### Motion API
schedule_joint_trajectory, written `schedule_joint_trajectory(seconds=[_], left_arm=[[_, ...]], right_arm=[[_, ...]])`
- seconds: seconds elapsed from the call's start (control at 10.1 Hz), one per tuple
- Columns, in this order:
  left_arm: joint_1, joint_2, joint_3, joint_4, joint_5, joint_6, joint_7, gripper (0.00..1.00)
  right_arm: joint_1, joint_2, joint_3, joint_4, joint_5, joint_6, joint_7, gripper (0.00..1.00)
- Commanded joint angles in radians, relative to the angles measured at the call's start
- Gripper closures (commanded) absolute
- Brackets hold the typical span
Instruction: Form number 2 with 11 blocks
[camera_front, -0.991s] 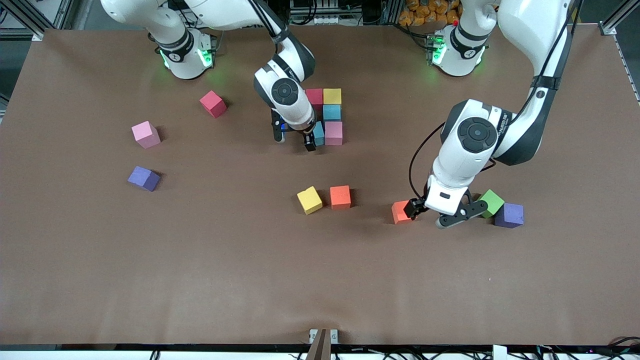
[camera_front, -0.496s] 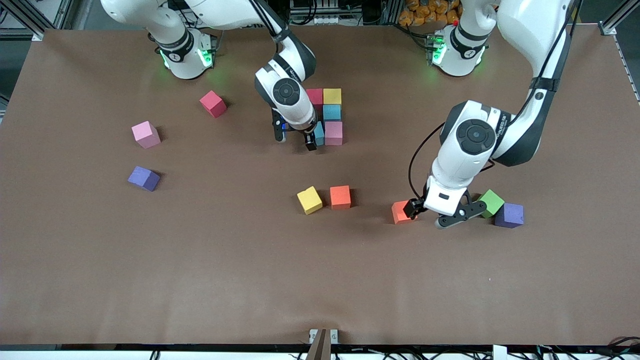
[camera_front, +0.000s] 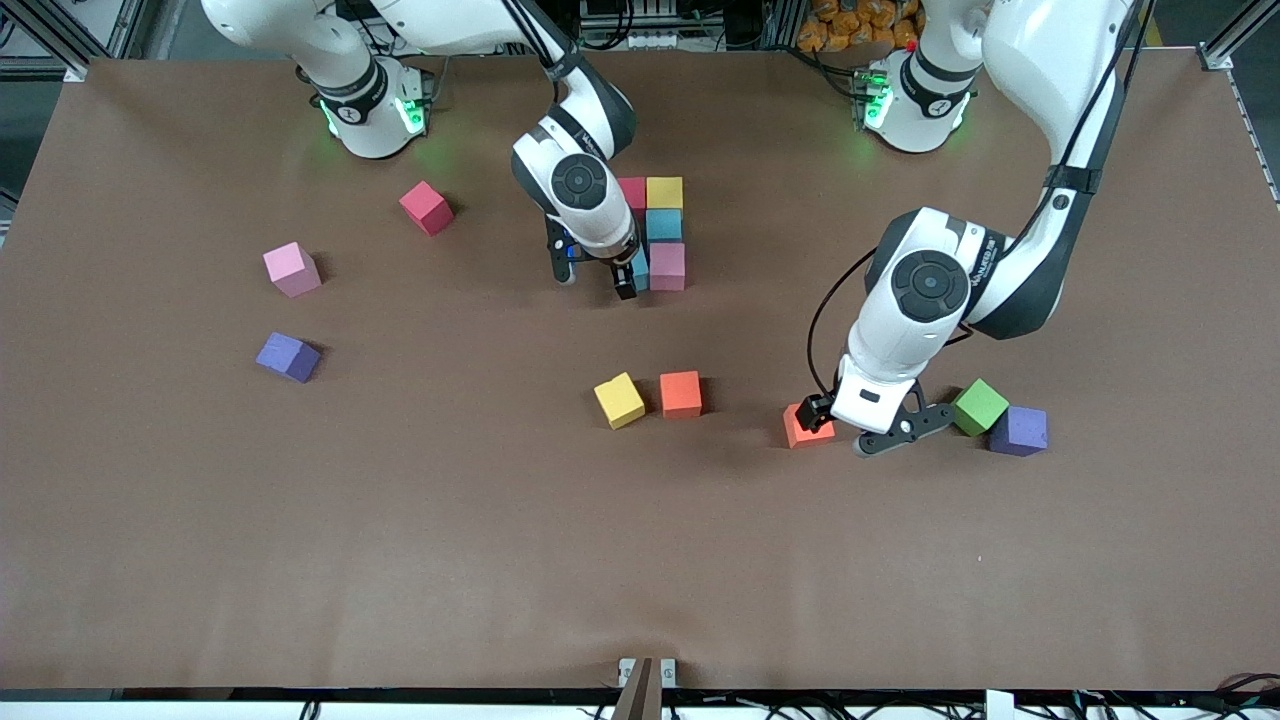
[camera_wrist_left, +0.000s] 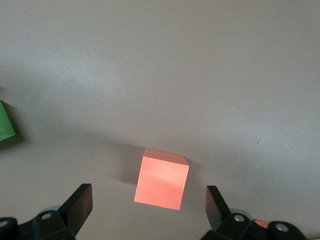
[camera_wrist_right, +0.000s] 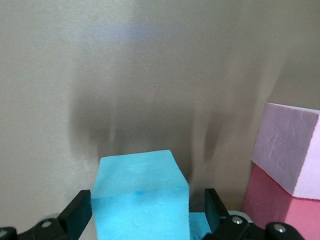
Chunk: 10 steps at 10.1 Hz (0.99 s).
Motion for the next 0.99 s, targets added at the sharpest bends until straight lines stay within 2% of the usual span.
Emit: schedule_joint_trajectory(seconds=[0.0,0.5,0.89], left_arm=[[-0.008,0.005,-0.004,0.025,0.013,-0.027,0.004,0.0],[-0.007,0.046,-0.007,0.032,0.012,-0.027,0.094,0.0],[-0.007,0.07,-0.007,0.033,0.01,-0.027,0.117,0.0]], right_arm=[[-0.01,-0.023,0.002,0.01,-0.028,-0.044,0.019,0.0],[-0.021,-0.039,-0.001,0.018,-0.057,-0.089,0.013,0.0],[-0.038,-0.052,-0.007,0.069,-0.059,-0.184,-0.01,0.0]])
